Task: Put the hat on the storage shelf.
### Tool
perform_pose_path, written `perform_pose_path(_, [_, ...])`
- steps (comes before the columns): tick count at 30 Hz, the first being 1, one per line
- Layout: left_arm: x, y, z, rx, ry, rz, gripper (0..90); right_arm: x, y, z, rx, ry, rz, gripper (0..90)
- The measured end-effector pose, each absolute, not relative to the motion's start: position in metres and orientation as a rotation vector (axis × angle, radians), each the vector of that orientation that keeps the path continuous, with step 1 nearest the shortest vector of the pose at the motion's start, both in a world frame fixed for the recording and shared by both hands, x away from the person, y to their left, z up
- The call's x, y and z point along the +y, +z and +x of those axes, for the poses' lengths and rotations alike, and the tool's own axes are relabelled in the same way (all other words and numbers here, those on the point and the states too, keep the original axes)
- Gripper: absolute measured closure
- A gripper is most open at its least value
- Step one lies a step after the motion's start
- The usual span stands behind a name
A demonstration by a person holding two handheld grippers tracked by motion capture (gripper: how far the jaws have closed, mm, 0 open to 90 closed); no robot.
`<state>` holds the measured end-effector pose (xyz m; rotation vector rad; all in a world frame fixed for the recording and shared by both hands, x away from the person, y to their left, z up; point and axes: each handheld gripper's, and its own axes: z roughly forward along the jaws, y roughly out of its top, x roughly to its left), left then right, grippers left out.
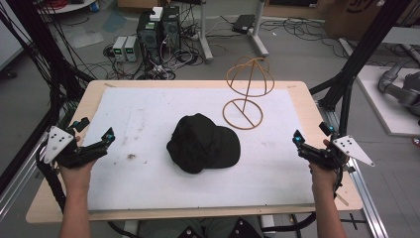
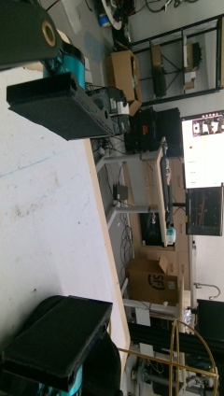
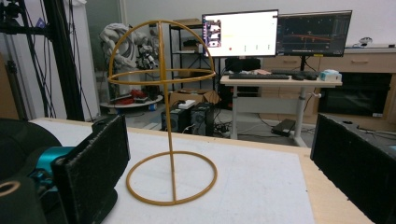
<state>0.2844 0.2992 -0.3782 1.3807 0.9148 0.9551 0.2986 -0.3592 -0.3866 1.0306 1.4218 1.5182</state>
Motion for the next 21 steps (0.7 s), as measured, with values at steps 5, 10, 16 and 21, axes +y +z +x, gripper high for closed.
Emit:
perform_pose_path(5, [0.3001, -0.3784, 0.2834, 0.913, 0.954, 1.382, 13.9, -0.3589, -0.3863, 0.2985, 1.422, 1.518, 1.029, 4.2])
perform_pose_path(10, [0.2992, -0.3781, 0.2834, 0.908, 0.949, 1.383, 14.0, -0.3588, -0.3865, 0.2988, 1.424, 1.519, 1.028, 4.2])
perform_pose_path(16, [0.2986, -0.3762, 0.2830, 0.891, 0.937, 1.385, 13.9, -0.3585, -0.3863, 0.2985, 1.424, 1.523, 1.029, 4.2])
perform_pose_path(21, [0.2965, -0.3739, 0.2837, 0.861, 0.904, 1.386, 14.1, -0.3585, -0.3867, 0.2987, 1.427, 1.525, 1.032, 4.2])
